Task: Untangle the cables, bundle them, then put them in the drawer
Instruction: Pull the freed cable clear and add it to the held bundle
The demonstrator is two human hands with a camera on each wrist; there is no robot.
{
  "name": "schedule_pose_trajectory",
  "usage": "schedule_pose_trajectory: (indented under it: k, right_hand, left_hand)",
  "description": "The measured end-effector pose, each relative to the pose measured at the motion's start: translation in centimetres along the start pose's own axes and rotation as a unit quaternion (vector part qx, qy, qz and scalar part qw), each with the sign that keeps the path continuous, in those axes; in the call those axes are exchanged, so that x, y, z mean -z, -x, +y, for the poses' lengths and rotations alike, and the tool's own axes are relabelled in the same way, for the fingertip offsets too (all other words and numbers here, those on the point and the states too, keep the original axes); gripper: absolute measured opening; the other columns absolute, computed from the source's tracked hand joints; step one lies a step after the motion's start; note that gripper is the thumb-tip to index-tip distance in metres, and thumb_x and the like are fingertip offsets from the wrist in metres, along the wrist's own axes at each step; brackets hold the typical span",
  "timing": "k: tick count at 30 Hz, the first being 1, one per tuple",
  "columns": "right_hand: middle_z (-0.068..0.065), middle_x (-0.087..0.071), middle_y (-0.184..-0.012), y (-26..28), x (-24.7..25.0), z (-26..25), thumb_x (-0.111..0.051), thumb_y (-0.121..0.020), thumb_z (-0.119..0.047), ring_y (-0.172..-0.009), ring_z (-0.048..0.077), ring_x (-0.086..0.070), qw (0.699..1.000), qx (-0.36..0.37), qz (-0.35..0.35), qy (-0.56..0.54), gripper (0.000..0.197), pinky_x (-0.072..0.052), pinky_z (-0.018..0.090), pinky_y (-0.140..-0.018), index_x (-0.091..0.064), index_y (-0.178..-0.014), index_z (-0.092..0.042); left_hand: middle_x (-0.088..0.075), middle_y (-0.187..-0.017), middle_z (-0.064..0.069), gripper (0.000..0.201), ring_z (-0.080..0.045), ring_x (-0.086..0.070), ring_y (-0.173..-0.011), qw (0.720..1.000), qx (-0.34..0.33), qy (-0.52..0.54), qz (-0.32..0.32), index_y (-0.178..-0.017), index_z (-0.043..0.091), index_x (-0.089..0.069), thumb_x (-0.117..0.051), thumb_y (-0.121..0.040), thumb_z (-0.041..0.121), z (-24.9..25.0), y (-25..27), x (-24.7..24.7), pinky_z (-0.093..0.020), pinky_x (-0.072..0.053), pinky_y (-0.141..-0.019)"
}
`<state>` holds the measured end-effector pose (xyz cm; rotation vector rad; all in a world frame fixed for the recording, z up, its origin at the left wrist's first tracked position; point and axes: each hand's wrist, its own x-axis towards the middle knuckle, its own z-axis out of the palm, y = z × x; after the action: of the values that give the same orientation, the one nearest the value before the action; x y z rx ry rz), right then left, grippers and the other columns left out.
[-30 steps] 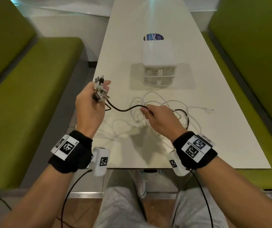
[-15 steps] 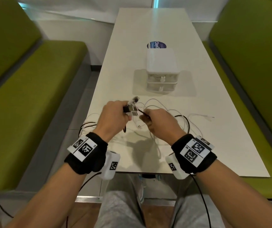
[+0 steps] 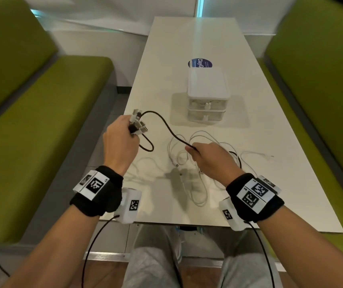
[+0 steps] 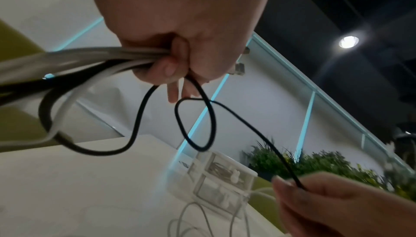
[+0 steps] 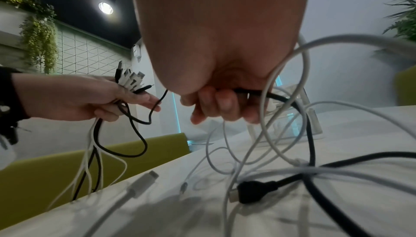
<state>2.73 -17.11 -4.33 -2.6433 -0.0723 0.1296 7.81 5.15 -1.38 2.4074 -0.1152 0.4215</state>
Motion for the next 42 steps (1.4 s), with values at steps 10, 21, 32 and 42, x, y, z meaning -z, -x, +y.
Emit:
schedule_pose_trajectory:
  k: [10,21,32,42]
  right_hand:
    - [0.001,-0.051,-0.066,-2.0,-0.7,0.1,-0.025,-0.105,-0.043,-0.074,0.029,-0.053,0.996,-0.079,0.024,0.015,0.05,-0.04,0.034,-0.067,-0.044,-0.068,-0.014]
    - [0.005,-0.049,-0.073,-1.0,0.0,-3.6,-0.036,-0.102,-0.033,-0.066,0.026,-0.046,0.997,0.038,-0.016,0.065,0.032,-0.03,0.031,-0.057,-0.058,-0.092,-0.012]
    - [0.014,-0.065,-0.086,-0.9,-0.4,-4.1,-0.04,-0.103,-0.033,-0.08,0.034,-0.06,0.986,0.122,-0.039,0.103,0.029,-0.033,0.031,-0.062,-0.06,-0.112,-0.015]
    - [-0.001,-0.063,-0.075,-3.1,0.0,-0.7,-0.041,-0.102,-0.042,-0.073,0.021,-0.06,0.999,0.048,-0.015,0.003,0.041,-0.049,0.037,-0.069,-0.057,-0.074,-0.016]
  left_hand:
    - [-0.058,-0.106,0.002,0.038,0.02,-0.052,-0.087,0.974,-0.15,0.127,0.11,-0.133,0.012,-0.058,-0.059,-0.095,0.007,2.9,1.9,-1.2,0.0,-0.04,-0.075]
    - [-0.075,-0.081,0.005,0.026,-0.013,-0.07,-0.08,0.98,-0.073,0.148,-0.11,-0.091,0.024,-0.074,-0.05,-0.082,0.016,2.2,3.5,-2.7,-0.04,-0.055,-0.079]
    - [-0.073,-0.102,0.015,0.024,-0.003,-0.065,-0.101,0.969,-0.01,0.195,-0.15,-0.1,0.024,-0.072,-0.059,-0.091,0.006,0.3,2.8,-3.3,-0.037,-0.053,-0.091]
    - [-0.074,-0.102,0.011,0.029,-0.008,-0.064,-0.101,0.984,0.09,0.152,0.024,-0.088,0.018,-0.074,-0.05,-0.09,0.002,-4.1,-1.5,1.1,-0.029,-0.05,-0.089]
